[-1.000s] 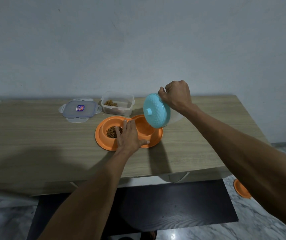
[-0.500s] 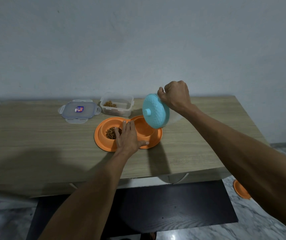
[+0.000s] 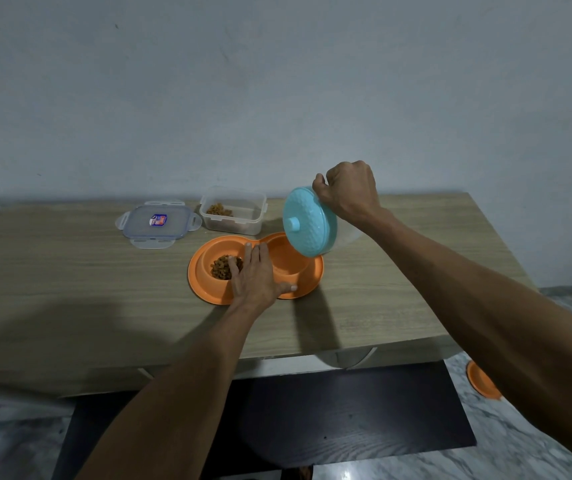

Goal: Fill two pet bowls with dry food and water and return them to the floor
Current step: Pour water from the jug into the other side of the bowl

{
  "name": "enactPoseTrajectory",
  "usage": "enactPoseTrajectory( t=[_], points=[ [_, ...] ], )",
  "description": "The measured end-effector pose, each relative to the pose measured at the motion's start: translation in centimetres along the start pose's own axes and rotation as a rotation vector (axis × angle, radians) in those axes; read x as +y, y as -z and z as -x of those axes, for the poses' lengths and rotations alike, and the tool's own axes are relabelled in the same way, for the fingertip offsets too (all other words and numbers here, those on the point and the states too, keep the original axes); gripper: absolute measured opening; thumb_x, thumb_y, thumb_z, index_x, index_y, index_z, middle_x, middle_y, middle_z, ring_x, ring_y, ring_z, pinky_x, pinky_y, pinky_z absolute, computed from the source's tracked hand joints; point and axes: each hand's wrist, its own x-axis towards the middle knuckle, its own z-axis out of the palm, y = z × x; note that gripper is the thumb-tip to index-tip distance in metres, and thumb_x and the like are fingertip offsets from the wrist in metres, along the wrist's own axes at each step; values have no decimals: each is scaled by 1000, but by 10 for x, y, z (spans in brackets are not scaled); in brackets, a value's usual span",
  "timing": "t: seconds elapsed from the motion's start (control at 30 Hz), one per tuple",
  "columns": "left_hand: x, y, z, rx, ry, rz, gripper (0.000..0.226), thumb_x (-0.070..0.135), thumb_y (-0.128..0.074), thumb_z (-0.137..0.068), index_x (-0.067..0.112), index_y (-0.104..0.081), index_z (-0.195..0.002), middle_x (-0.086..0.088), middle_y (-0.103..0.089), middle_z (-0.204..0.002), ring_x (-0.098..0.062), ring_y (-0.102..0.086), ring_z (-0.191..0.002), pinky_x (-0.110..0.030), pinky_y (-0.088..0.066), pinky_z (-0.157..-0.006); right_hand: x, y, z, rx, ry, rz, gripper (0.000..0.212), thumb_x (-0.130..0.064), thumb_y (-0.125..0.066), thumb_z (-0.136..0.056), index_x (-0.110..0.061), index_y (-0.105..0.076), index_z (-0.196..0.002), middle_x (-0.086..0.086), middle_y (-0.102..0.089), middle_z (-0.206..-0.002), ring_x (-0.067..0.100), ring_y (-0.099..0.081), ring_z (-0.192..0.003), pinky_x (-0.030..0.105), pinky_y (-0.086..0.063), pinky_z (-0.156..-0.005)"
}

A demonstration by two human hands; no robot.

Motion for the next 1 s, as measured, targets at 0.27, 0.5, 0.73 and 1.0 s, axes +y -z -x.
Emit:
enactPoseTrajectory(
  t=[0.27, 0.5, 0.73, 1.0],
  points=[
    [0, 0, 0, -9, 4, 9, 119, 68, -70, -70, 11, -8, -155, -7, -11, -164, -25, 2, -152, -59, 0, -118, 0, 3, 0, -8, 3, 8, 50, -27, -53, -89, 2, -55, -48, 5, -34, -39, 23, -35, -43, 39, -52, -65],
    [1, -1, 0, 6, 7, 20, 119, 67, -71, -69, 11, -10, -154, -5, -14, -163, -24, 1, -152, -58, -1, -118, 1, 4, 1, 1, 15, 13, 49, -26, -53, -87, -6, -40, -44, 4, -25, -38, 26, -30, -44, 40, -46, -63],
    [1, 0, 0, 1, 10, 21, 119, 66, -71, -69, 11, -9, -155, -6, -12, -164, -24, 1, -152, -58, 0, -118, 2, 2, 1, 11, 15, 7, 50, -27, -53, -88, -5, -46, -44, 5, -31, -38, 23, -31, -42, 40, -52, -65],
    [0, -1, -1, 1, 6, 17, 119, 67, -71, -69, 11, -9, -155, -6, -12, -164, -25, 1, -152, -59, -1, -118, 4, -1, 1, 12, 5, -4, 51, -28, -52, -89, 3, -57, -49, 8, -39, -41, 23, -36, -43, 40, -54, -68]
  ],
)
